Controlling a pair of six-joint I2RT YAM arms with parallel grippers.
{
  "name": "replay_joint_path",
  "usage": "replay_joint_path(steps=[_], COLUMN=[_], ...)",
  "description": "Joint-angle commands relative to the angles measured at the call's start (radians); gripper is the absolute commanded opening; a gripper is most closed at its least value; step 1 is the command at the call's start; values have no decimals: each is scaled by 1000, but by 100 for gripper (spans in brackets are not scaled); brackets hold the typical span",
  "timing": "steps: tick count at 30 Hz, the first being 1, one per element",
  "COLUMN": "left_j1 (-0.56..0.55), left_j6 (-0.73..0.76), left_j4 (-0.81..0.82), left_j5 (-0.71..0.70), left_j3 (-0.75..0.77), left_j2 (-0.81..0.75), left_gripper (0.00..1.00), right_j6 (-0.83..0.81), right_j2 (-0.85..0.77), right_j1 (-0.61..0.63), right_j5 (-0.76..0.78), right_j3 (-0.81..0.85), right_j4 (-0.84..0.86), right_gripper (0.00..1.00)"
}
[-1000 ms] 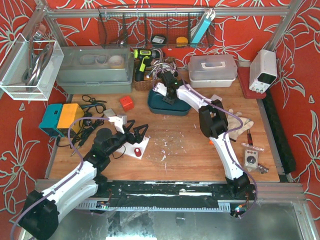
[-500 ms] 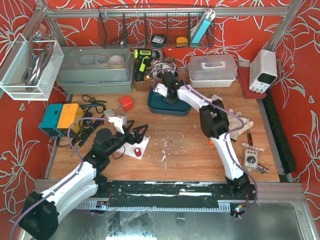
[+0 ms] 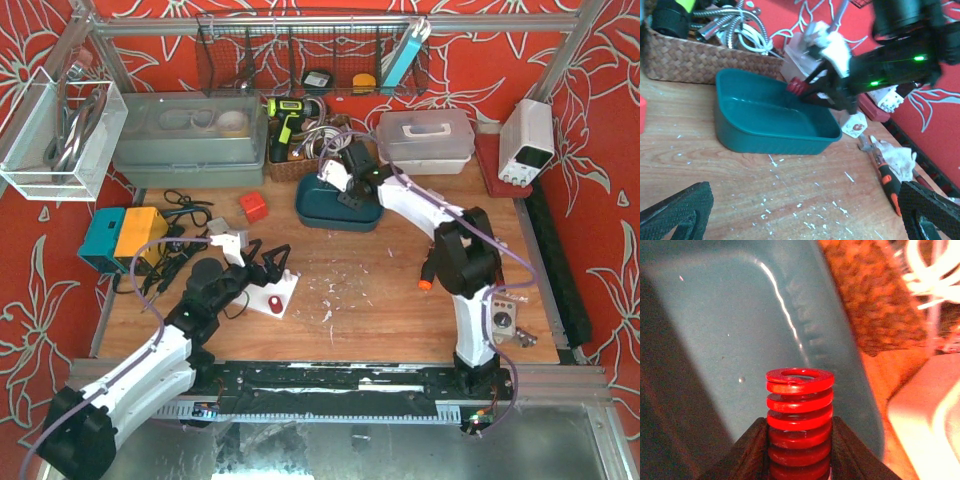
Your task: Install the large spring
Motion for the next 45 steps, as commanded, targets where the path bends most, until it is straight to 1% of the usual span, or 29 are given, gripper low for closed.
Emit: replay_joint_path(steps=[1, 6, 8, 11, 15, 18, 20, 24, 28, 32, 38, 45], left_j1=[-5, -5, -5, -4, -5, -4, -4, -5, -4, -5, -7, -22], left_j6=[-40, -83, -88, -101, -133, -150, -158, -175, -160, -138, -150, -158], left_j4=[-22, 7, 4, -49, -83, -125, -145, -205, -263, -308, -289, -273], left_j5=[-98, -108, -113, -108, -33, 50, 96, 151, 236, 321, 414, 468], left_j3=[-34, -75, -75, -35, 11, 47, 71, 131, 206, 285, 344, 370], left_j2=[-57, -119, -115, -88, -79, -90, -99, -87, -14, 95, 198, 268], left_gripper=[100, 100, 100, 100, 100, 92, 85, 77, 75, 73, 73, 68], right_j6=[68, 173, 195, 241, 297, 345, 365, 362, 381, 390, 387, 359], right_j2=[-177, -372, -446, -552, -696, -779, -820, -868, -902, -900, -876, -857], right_j1=[31, 68, 94, 138, 206, 233, 246, 277, 308, 342, 380, 422], right_j5=[-8, -50, -36, -4, 3, -26, -44, -47, -64, -73, -81, -62], right_j3=[-107, -303, -385, -495, -661, -766, -817, -896, -976, -995, -1008, -1003], right_j4=[95, 195, 234, 289, 368, 436, 466, 519, 612, 649, 691, 701], right_gripper=[6, 5, 5, 5, 5, 4, 4, 3, 2, 2, 2, 1])
